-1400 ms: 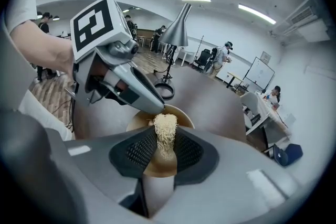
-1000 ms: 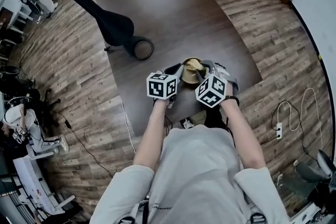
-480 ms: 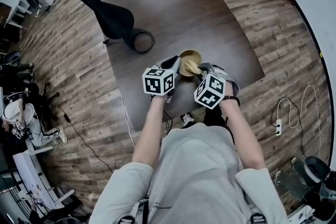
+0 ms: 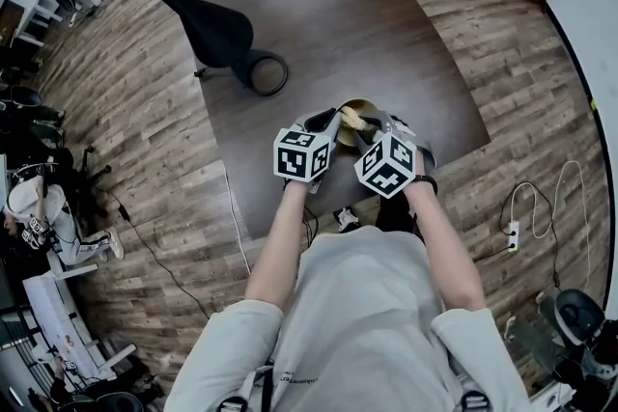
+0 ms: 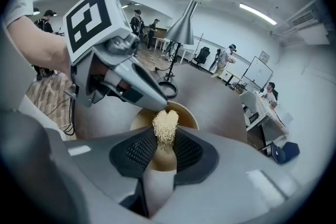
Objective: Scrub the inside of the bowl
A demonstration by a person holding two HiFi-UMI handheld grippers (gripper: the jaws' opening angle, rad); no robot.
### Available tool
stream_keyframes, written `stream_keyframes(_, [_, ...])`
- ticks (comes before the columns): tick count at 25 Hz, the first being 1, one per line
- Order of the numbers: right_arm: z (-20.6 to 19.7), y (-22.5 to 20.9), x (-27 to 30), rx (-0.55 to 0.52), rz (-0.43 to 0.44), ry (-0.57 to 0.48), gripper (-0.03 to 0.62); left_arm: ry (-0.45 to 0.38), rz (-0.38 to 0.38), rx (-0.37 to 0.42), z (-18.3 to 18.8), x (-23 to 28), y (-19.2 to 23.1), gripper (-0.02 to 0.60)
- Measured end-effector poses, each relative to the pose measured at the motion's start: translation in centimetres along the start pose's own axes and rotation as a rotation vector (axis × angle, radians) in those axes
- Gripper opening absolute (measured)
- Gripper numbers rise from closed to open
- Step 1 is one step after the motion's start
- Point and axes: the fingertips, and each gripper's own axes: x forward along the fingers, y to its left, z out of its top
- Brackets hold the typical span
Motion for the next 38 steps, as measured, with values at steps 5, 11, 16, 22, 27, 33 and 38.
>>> stream_keyframes(5, [-0.1,-1.3,-1.2,0.051,-0.049,-0.067,0.114,0.015,-0.013,0.059,-0.1,0.3,-1.2,0.023])
stream_keyframes(11, [0.3,-1.5,-2.1,0.014,-0.103,-0.122,0.114,0.063,-0.070,0.087,-0.7,0.8,-2.6,0.032])
stream_keyframes(16, [0.9,-1.0,-2.8,-0.005,-0.088,-0.156,0.114,0.102,-0.004,0.225,-1.0,1.6,-2.2,0.009])
stream_keyframes(22, [0.3,-2.4,-5.1,0.131,-0.057,-0.230,0.112,0.123,0.192,0.546,-1.1,1.9,-0.2,0.009])
stream_keyframes(27, [1.6,-6.4,-6.7,0.286,-0.080,-0.343,0.112,0.099,0.283,0.847,0.0,1.7,-0.9,0.009])
stream_keyframes(33, [4.4,-7.0,-6.0,0.373,-0.011,-0.443,0.110,0.018,0.281,1.012,1.5,1.7,-4.0,0.009])
stream_keyframes(38, [3.9,-6.9,-4.5,0.402,0.032,-0.396,0.110,-0.024,0.318,1.048,2.7,1.0,-3.8,0.009])
